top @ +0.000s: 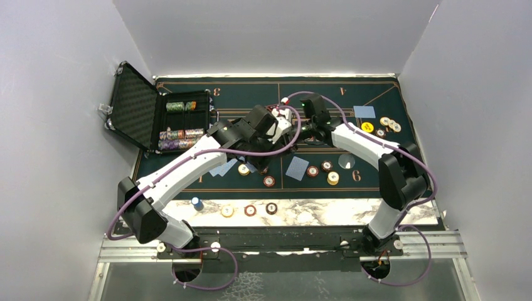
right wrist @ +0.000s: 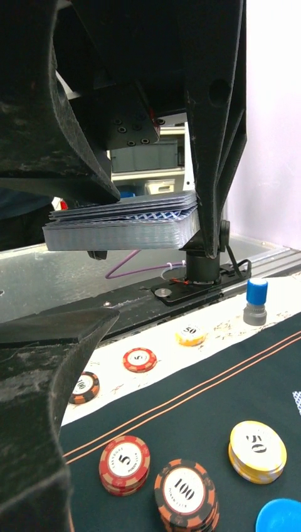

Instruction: Distribute texas hold em gaming equipment

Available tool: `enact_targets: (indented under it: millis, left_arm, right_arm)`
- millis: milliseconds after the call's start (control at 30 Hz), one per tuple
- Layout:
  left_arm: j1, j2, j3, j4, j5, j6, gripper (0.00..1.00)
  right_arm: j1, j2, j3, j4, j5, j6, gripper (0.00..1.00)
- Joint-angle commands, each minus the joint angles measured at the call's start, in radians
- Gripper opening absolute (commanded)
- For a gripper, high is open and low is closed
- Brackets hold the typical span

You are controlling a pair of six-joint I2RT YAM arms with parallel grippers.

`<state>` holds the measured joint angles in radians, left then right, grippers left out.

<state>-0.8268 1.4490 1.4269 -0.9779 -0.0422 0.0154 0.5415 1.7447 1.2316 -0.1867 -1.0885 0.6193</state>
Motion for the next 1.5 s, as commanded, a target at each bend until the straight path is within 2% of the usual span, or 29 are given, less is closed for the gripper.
enact_targets:
  millis: [0, 367, 433, 533, 733, 867, 1067, 1300, 1367, 1467]
  left_arm:
    - [-0.003, -0.013, 0.008, 0.026, 0.021, -0.005, 0.00]
    - [-0.003, -0.011, 0.004, 0.029, 0.025, 0.001, 0.00]
    - [-0.004, -0.011, 0.004, 0.030, 0.027, 0.001, 0.00]
    - [-0.003, -0.011, 0.007, 0.030, 0.031, 0.001, 0.00]
    - [-0.004, -0.009, 0.016, 0.030, 0.029, 0.003, 0.00]
    - [-0.002, -0.008, 0.018, 0.030, 0.030, 0.003, 0.00]
    - [-0.004, -0.011, 0.014, 0.030, 0.034, 0.003, 0.00]
    - [-0.003, -0.016, 0.007, 0.030, 0.037, 0.004, 0.00]
    - [-0.003, -0.016, 0.006, 0.030, 0.037, 0.004, 0.00]
    - [-0.004, -0.013, 0.006, 0.031, 0.036, 0.004, 0.00]
  right_arm:
    - [-0.055, -0.022, 0.000, -0.067, 0.083, -0.058, 0.60]
    - [-0.107, -0.050, -0.017, -0.020, 0.045, -0.027, 0.60]
    - [-0.107, -0.059, -0.021, 0.030, 0.012, 0.003, 0.62]
    - [-0.082, -0.046, -0.014, 0.085, -0.027, 0.038, 0.72]
    - [0.000, 0.013, -0.029, 0.154, 0.002, 0.095, 0.73]
    - [0.018, 0.016, -0.044, 0.140, 0.032, 0.087, 0.69]
    - [-0.039, -0.007, -0.034, 0.023, 0.078, -0.003, 0.58]
    - [-0.084, -0.025, -0.009, -0.050, 0.076, -0.056, 0.56]
    - [-0.084, -0.027, -0.009, -0.024, 0.040, -0.041, 0.58]
    - [-0.084, -0.041, -0.021, 0.062, -0.015, 0.020, 0.67]
